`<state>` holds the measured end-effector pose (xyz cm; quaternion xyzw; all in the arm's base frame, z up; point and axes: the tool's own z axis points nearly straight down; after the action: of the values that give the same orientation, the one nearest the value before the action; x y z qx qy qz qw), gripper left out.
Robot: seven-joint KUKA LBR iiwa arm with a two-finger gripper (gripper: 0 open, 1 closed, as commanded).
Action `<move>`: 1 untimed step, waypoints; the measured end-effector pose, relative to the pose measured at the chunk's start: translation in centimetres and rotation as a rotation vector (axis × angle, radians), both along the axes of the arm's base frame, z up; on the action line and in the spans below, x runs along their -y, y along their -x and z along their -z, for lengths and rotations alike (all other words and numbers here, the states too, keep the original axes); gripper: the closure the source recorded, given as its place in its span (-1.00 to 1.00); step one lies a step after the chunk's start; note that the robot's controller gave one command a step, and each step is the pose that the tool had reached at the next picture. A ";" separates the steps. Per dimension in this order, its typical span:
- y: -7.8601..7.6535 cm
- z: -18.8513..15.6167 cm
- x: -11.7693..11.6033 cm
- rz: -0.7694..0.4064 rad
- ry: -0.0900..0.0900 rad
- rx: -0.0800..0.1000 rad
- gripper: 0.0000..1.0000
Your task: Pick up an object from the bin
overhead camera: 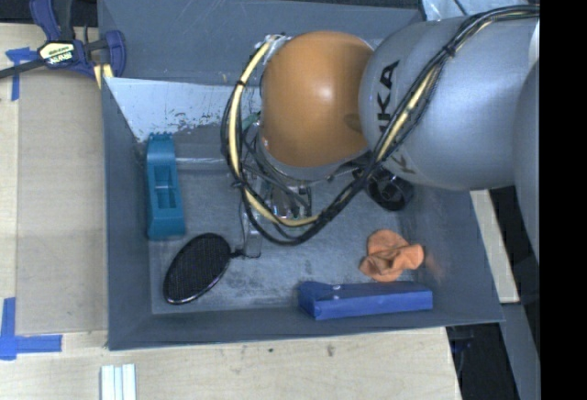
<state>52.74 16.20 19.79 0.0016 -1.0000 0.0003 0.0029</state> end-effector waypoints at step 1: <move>-0.2 -0.5 0.1 0.003 -0.002 0.009 -1.00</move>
Offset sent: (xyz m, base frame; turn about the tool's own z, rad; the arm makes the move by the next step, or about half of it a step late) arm -0.0173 0.0378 -0.1279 -0.5097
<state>52.94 16.12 20.26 -0.0001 -1.0000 -0.0005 -0.0014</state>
